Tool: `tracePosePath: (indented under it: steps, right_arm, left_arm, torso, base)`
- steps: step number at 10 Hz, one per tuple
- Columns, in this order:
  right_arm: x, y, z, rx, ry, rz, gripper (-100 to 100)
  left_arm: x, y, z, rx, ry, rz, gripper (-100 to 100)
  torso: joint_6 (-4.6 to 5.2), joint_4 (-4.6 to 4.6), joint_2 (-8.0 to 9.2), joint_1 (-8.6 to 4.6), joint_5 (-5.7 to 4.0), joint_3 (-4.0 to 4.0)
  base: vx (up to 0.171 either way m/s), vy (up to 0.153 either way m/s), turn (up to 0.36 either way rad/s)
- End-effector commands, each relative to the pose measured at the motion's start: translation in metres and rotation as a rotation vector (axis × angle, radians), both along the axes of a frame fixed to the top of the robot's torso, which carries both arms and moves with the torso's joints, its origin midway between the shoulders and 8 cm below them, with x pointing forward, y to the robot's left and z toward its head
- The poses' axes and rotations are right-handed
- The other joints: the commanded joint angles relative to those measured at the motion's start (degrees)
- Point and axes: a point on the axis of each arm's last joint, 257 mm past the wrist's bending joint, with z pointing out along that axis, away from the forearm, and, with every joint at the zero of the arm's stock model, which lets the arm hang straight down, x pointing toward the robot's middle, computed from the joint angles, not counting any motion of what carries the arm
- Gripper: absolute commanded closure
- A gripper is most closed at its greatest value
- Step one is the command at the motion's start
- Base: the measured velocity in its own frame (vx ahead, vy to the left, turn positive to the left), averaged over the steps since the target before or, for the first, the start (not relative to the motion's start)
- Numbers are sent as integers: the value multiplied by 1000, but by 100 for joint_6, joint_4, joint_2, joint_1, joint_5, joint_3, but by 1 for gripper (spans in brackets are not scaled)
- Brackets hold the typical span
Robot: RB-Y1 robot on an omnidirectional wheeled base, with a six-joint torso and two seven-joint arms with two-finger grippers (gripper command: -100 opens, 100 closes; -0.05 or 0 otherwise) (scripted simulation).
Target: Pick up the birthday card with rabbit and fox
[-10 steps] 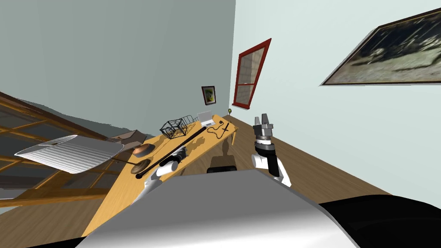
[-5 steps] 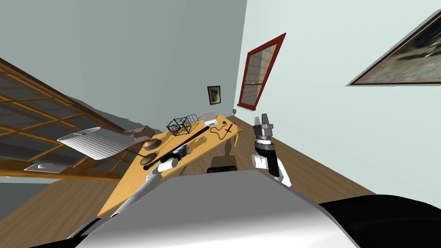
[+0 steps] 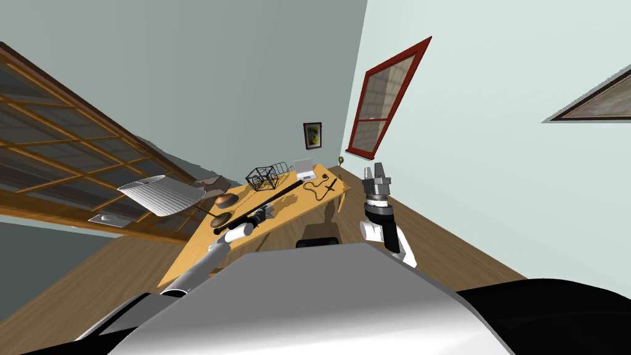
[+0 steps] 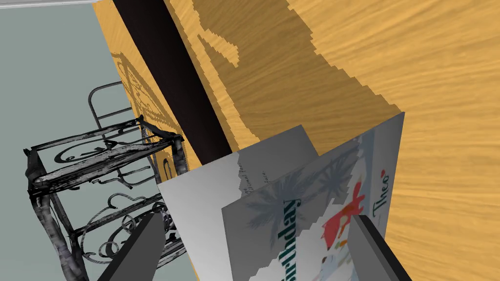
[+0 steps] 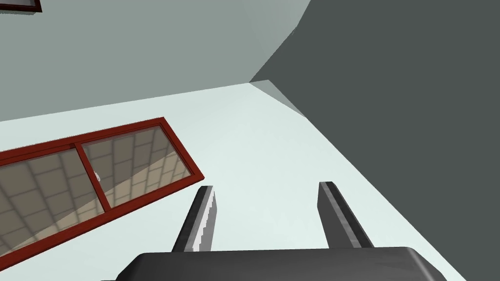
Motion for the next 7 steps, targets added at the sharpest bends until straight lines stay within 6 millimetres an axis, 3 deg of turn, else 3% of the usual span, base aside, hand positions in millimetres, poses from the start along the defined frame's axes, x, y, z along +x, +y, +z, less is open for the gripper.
tracePosePath:
  steps: [1,2,3,5,6,7]
  right_arm:
    - [0,0,0,0,0,0,0]
    - [0,0,0,0,0,0,0]
    - [0,0,0,0,0,0,0]
    - [0,0,0,0,0,0,0]
    - [0,0,0,0,0,0,0]
    - [0,0,0,0,0,0,0]
  left_arm:
    - [3,5,-1,9,8,-6,-100]
    - [3,4,-1,-7,5,3,-100]
    - [15,26,11,70,-5,-22,-100]
    - [10,23,6,42,2,-9,-100]
    - [10,23,6,43,2,-9,100]
    - [10,23,6,42,2,-9,100]
  torso:
    - [0,0,0,0,0,0]
    - [10,0,-1,-7,0,-1]
    - [11,0,2,-1,1,1]
    - [7,-1,-3,-8,-1,-2]
    - [11,0,2,3,2,1]
    - [10,1,6,11,4,3]
  base:
    - [29,-65,176]
    - [16,-37,-31]
    - [31,-64,243]
    - [24,-47,140]
    - [3,-5,-6]
    - [0,0,0]
